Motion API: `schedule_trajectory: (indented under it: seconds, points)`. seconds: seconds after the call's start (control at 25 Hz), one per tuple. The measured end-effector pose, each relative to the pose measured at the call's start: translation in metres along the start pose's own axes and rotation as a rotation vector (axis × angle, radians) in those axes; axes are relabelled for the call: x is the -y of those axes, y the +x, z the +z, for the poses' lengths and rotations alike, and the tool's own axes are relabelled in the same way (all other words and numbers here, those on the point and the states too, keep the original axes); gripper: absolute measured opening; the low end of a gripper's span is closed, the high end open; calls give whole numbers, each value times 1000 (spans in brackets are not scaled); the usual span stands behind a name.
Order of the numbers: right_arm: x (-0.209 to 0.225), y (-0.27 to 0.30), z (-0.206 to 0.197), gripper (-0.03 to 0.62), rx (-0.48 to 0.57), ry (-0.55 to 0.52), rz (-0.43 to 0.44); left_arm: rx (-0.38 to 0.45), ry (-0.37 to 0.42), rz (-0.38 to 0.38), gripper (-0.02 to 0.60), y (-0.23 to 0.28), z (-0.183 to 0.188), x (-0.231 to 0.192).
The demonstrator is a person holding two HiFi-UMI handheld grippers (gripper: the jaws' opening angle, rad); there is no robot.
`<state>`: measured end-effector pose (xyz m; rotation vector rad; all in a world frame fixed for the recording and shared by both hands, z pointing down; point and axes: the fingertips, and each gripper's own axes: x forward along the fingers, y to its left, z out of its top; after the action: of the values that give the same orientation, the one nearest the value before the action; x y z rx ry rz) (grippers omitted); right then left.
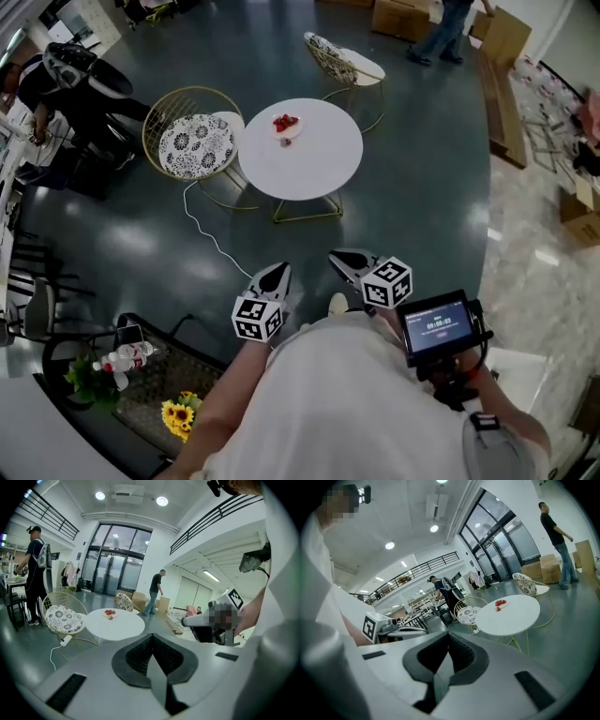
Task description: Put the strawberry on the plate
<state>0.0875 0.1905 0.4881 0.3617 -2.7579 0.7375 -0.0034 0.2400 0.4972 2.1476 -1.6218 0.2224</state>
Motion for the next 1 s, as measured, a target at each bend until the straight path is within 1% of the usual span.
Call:
schedule_trajectory:
  seconds: [0.2,0.48,0.64,0.84,1.0]
  points:
    - [13,10,18,8,9,-3,26,1,3,40,8,12,16,-15]
    - [25,10,20,8,2,24,38,-21,-3,59,8,21,18,-18]
    - [35,16,17,8,-19,39,35,-34,-5,52,8,30,20,-23]
    - [43,33,21,8,-20,59,29,-53,-6,44,8,41,24,-41]
    - [51,34,26,8,-23,71,-5,-62,0,4,8,54,30,-47]
